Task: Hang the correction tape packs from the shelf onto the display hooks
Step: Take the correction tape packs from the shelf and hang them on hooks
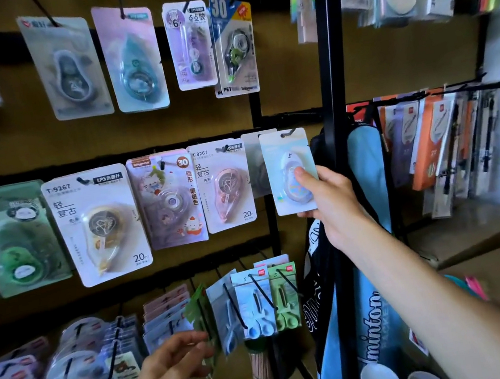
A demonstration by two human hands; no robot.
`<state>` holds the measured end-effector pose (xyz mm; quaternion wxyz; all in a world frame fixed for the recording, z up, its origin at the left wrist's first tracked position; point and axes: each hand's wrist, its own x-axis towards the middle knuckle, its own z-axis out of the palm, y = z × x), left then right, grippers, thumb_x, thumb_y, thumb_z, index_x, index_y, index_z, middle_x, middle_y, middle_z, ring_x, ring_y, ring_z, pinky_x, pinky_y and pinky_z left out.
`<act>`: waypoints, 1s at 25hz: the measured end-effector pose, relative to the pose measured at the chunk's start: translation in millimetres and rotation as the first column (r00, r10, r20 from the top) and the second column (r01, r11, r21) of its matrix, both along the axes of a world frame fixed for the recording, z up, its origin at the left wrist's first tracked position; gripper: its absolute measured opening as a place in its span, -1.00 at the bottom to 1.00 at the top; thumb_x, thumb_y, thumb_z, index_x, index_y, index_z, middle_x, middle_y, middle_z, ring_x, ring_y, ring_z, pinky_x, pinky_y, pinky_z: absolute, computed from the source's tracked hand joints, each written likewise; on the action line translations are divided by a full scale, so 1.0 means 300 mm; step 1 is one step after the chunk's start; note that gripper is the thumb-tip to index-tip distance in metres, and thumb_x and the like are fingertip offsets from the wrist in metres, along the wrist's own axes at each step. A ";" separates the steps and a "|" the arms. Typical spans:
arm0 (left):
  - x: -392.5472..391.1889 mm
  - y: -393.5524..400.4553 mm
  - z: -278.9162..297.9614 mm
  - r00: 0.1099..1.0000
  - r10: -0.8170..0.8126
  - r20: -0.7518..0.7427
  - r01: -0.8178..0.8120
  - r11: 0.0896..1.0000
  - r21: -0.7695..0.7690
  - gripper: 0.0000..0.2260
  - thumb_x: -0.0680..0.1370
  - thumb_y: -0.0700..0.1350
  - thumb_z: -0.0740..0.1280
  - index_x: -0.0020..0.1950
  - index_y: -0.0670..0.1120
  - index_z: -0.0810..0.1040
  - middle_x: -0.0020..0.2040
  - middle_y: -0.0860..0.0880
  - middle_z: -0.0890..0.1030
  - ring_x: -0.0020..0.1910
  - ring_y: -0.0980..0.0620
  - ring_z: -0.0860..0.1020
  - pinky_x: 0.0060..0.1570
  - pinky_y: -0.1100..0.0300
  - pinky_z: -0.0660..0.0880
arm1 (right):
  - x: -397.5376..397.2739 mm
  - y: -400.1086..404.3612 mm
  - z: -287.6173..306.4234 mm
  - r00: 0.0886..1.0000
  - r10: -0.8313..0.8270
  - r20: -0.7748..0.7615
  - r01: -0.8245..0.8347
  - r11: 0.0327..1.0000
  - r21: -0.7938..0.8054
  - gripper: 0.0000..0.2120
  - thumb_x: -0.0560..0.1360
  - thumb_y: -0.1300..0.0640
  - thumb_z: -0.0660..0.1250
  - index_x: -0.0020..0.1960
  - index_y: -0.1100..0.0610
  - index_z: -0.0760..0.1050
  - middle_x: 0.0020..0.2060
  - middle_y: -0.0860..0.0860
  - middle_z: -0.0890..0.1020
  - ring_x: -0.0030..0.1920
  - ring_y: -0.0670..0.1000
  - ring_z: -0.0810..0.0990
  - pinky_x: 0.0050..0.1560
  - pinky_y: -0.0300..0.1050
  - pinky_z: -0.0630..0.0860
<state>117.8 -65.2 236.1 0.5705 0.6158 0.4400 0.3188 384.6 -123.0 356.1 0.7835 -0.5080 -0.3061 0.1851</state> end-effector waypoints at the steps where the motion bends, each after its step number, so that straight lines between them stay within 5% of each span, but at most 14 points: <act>1: -0.005 -0.004 -0.001 1.000 -0.012 -0.009 0.012 1.000 0.004 -0.92 0.55 -0.19 0.35 -0.01 -0.08 0.63 -0.15 -0.07 0.71 -0.10 -0.15 0.60 -0.19 0.10 0.41 | 0.004 0.027 0.012 1.000 0.004 -0.018 -0.004 1.000 -0.023 -0.87 0.53 0.07 0.39 0.00 0.12 0.59 -0.06 0.11 0.66 -0.19 0.08 0.64 -0.41 -0.14 0.47; 3: -0.023 -0.010 -0.009 0.999 -0.035 -0.031 0.036 0.999 0.025 -0.90 0.54 -0.16 0.35 0.03 -0.04 0.62 -0.12 -0.05 0.71 -0.06 -0.13 0.61 -0.16 0.11 0.45 | 0.008 0.092 0.028 0.997 0.003 -0.074 -0.008 0.997 -0.075 -0.83 0.51 0.01 0.42 -0.02 0.11 0.55 0.01 0.13 0.64 -0.15 0.11 0.63 -0.41 -0.14 0.49; 7: -0.090 -0.031 -0.025 0.999 -0.050 -0.015 0.051 0.996 0.071 -0.89 0.55 -0.16 0.33 0.04 -0.03 0.61 -0.08 -0.02 0.67 -0.13 0.07 0.62 -0.27 0.26 0.48 | 0.011 0.177 -0.001 0.964 0.039 -0.262 -0.100 0.970 -0.221 -0.45 0.47 -0.12 0.43 0.33 0.15 0.40 0.15 0.12 0.52 0.10 0.18 0.59 -0.13 -0.01 0.61; 9: -0.132 -0.012 -0.054 1.000 -0.030 0.005 0.029 0.995 0.093 -0.88 0.56 -0.20 0.32 0.03 -0.04 0.61 -0.09 -0.04 0.68 -0.23 0.17 0.63 -0.36 0.36 0.48 | -0.015 0.162 -0.069 0.947 0.043 -0.318 -0.134 0.954 -0.267 -0.49 0.52 -0.09 0.37 0.36 0.15 0.39 0.10 0.15 0.51 0.08 0.16 0.56 -0.03 0.03 0.60; 13: -0.202 0.037 -0.203 0.999 0.027 -0.038 -0.025 0.998 0.061 -0.88 0.55 -0.20 0.35 -0.02 0.00 0.62 -0.12 -0.05 0.69 -0.22 0.08 0.61 -0.37 0.32 0.45 | -0.187 0.054 -0.438 0.964 -0.024 -0.266 -0.048 0.964 -0.260 -0.90 0.56 0.18 0.29 0.06 0.11 0.51 -0.23 0.07 0.62 -0.36 0.01 0.52 -0.47 -0.20 0.45; 16: -0.221 0.042 -0.366 0.993 0.048 -0.111 -0.049 0.999 -0.008 -0.88 0.53 -0.20 0.34 -0.06 0.02 0.60 -0.16 -0.03 0.69 -0.28 0.07 0.58 -0.35 0.23 0.42 | -0.336 -0.044 -0.785 0.983 0.061 -0.171 -0.109 0.952 -0.286 -0.84 0.55 0.34 0.26 -0.03 0.12 0.54 -0.43 0.03 0.63 -0.54 -0.06 0.51 -0.55 -0.21 0.41; 18: -0.230 0.053 -0.473 0.982 0.044 -0.182 -0.055 0.997 -0.055 -0.85 0.54 -0.21 0.32 -0.07 0.05 0.59 -0.18 0.00 0.68 -0.28 0.06 0.57 -0.36 0.22 0.41 | -0.373 -0.053 -0.969 0.992 0.073 -0.103 -0.104 0.932 -0.348 -0.81 0.55 0.38 0.25 -0.02 0.13 0.53 -0.38 0.04 0.65 -0.54 -0.08 0.52 -0.57 -0.22 0.42; 22: -0.264 0.110 -0.658 0.960 0.056 -0.274 -0.101 0.983 -0.156 -0.83 0.54 -0.26 0.30 -0.04 0.01 0.59 -0.16 -0.03 0.67 -0.28 0.06 0.56 -0.38 0.26 0.42 | -0.388 0.097 -1.262 0.955 0.287 -0.072 -0.255 0.674 -0.693 -0.83 0.52 0.37 0.28 -0.09 0.13 0.56 -0.28 0.15 0.65 -0.51 -0.07 0.51 -0.56 -0.23 0.38; 25: -0.284 0.161 -0.771 0.945 0.053 -0.323 -0.119 0.975 -0.189 -0.85 0.53 -0.26 0.32 -0.02 -0.04 0.60 -0.13 -0.12 0.69 -0.29 0.06 0.56 -0.42 0.37 0.43 | -0.377 0.286 -1.463 0.886 0.464 0.006 -0.233 0.456 -0.859 -0.85 0.44 0.27 0.36 -0.13 0.03 0.54 -0.18 0.08 0.66 -0.30 0.03 0.60 -0.33 -0.14 0.46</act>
